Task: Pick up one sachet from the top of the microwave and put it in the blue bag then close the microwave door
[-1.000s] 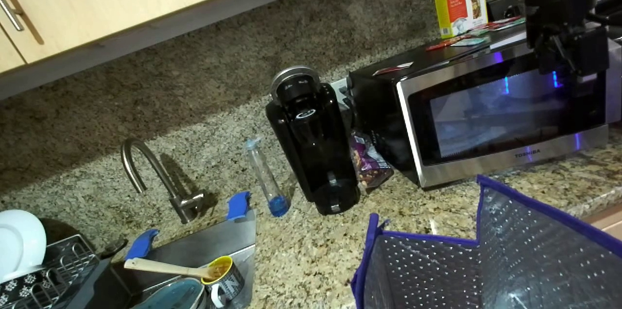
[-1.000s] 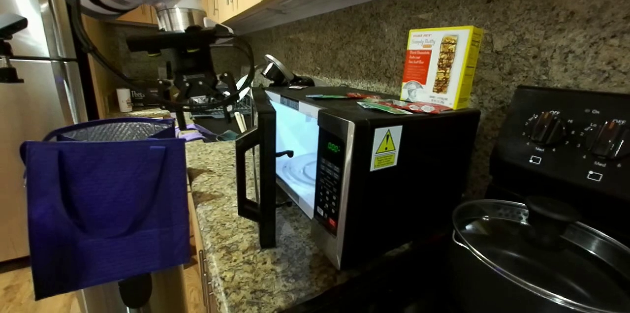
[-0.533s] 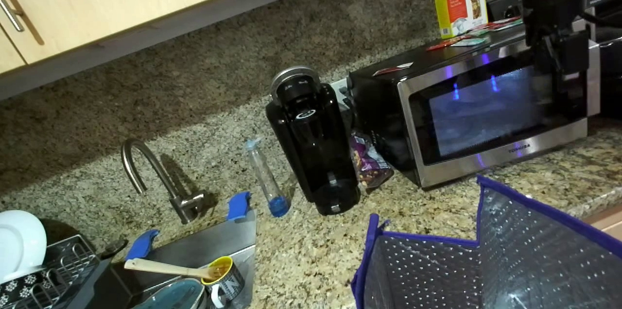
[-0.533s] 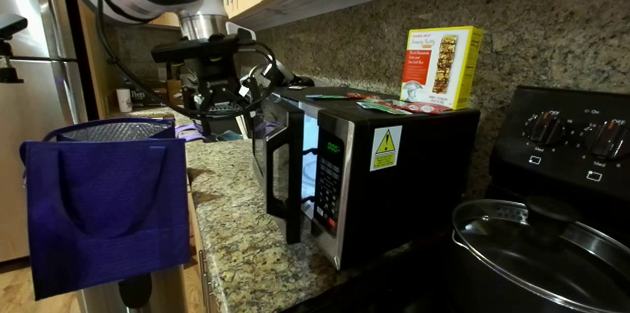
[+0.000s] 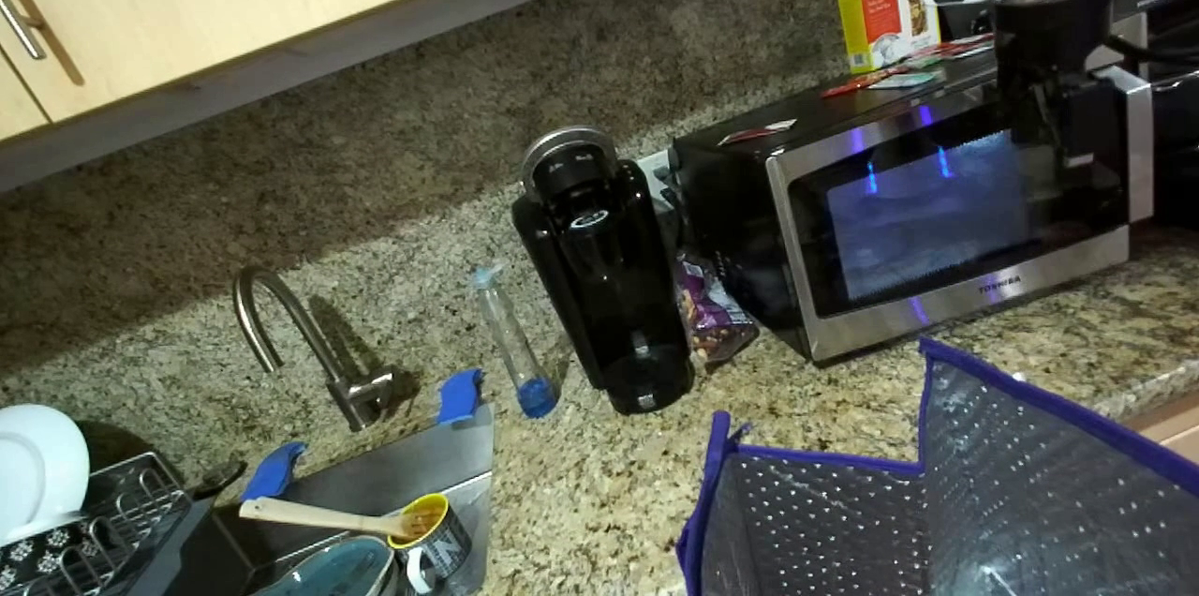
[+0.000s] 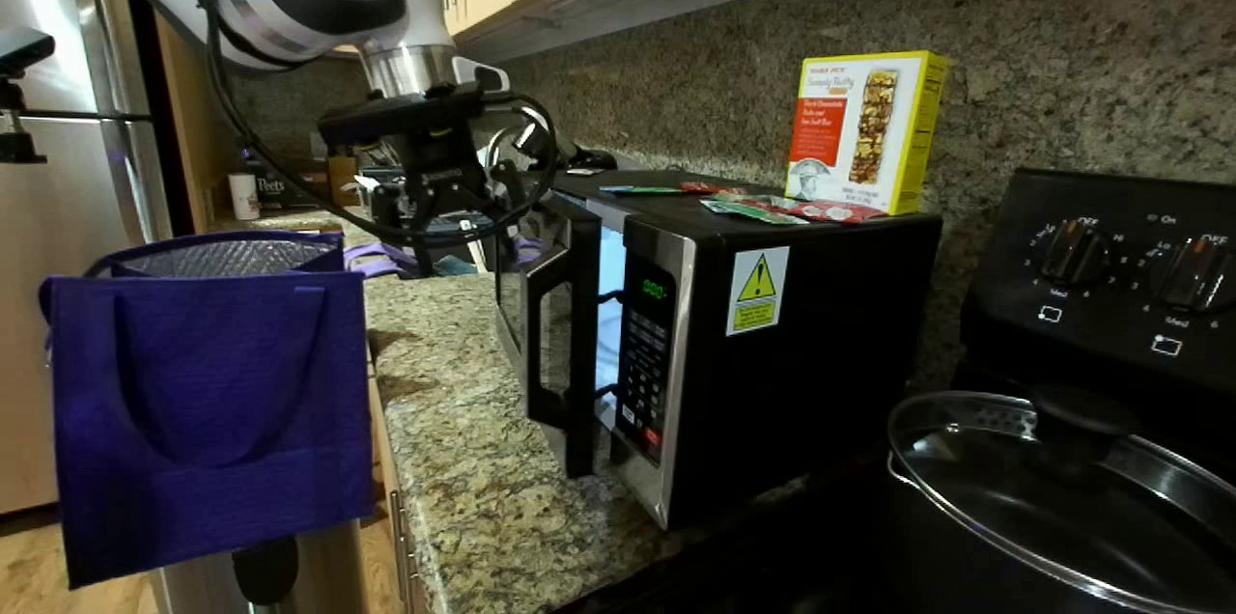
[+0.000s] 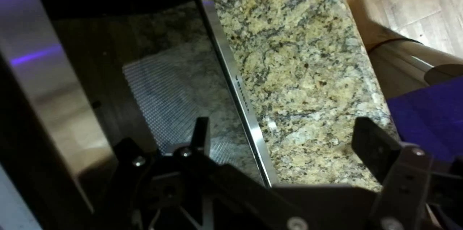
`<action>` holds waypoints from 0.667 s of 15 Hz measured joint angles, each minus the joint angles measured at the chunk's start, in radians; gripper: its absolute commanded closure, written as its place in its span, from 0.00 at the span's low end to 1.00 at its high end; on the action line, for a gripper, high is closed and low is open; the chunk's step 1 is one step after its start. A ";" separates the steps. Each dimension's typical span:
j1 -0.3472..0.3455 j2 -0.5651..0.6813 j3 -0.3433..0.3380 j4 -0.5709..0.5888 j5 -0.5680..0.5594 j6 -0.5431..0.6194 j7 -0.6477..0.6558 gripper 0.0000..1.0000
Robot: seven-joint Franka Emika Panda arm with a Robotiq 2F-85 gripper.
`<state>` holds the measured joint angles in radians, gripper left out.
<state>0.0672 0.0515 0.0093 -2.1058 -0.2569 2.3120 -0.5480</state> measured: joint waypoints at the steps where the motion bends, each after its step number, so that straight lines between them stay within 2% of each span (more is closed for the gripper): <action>1: -0.002 0.010 -0.006 0.000 -0.039 0.018 0.026 0.00; 6: -0.015 0.051 -0.039 0.005 -0.254 0.033 0.228 0.00; 10: -0.011 0.060 -0.038 0.005 -0.368 0.021 0.356 0.00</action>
<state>0.0559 0.1116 -0.0292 -2.1004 -0.6246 2.3330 -0.1925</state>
